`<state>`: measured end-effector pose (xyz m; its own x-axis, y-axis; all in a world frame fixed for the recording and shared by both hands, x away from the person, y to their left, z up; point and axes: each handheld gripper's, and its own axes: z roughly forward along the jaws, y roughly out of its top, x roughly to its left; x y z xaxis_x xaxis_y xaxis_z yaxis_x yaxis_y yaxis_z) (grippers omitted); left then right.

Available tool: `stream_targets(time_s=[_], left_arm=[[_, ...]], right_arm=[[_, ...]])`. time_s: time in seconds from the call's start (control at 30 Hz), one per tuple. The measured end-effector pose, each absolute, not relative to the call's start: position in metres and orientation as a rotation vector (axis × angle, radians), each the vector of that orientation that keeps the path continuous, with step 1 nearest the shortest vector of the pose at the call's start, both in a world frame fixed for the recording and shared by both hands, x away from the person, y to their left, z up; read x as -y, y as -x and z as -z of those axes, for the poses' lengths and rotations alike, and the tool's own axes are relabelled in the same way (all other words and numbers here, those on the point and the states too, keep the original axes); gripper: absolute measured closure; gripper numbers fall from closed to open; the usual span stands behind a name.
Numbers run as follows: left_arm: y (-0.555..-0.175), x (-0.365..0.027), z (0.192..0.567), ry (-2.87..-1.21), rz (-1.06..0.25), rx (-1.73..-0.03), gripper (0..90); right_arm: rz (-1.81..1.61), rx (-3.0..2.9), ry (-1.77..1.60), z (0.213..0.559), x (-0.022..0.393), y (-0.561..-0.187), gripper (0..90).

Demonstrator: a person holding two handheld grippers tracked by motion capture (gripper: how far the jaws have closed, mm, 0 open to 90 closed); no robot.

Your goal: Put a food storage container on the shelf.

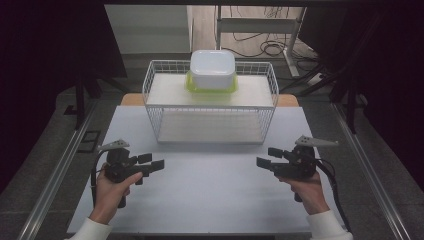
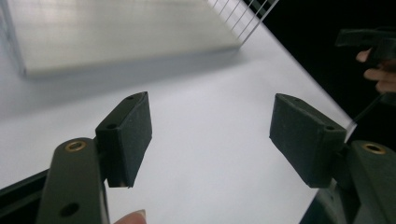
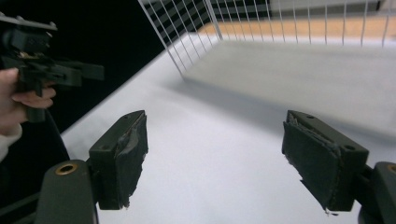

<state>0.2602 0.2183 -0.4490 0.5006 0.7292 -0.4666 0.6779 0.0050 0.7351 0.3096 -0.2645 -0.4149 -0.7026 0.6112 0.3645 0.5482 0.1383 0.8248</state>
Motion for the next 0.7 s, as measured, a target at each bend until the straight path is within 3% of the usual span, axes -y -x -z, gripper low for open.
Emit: stream_targets(time_s=[0.37, 0.7], left_arm=[[-0.256, -0.224, 0.483, -1.827, -0.154, -1.262, 27.8], [-0.255, -0.221, 0.484, -1.838, -0.159, -1.255, 27.3]], right_arm=[[-1.448, -2.405, -1.3, 0.468, 0.269, -0.305, 21.7], [-1.395, -2.403, -1.302, 0.473, 0.269, -0.307, 21.1]])
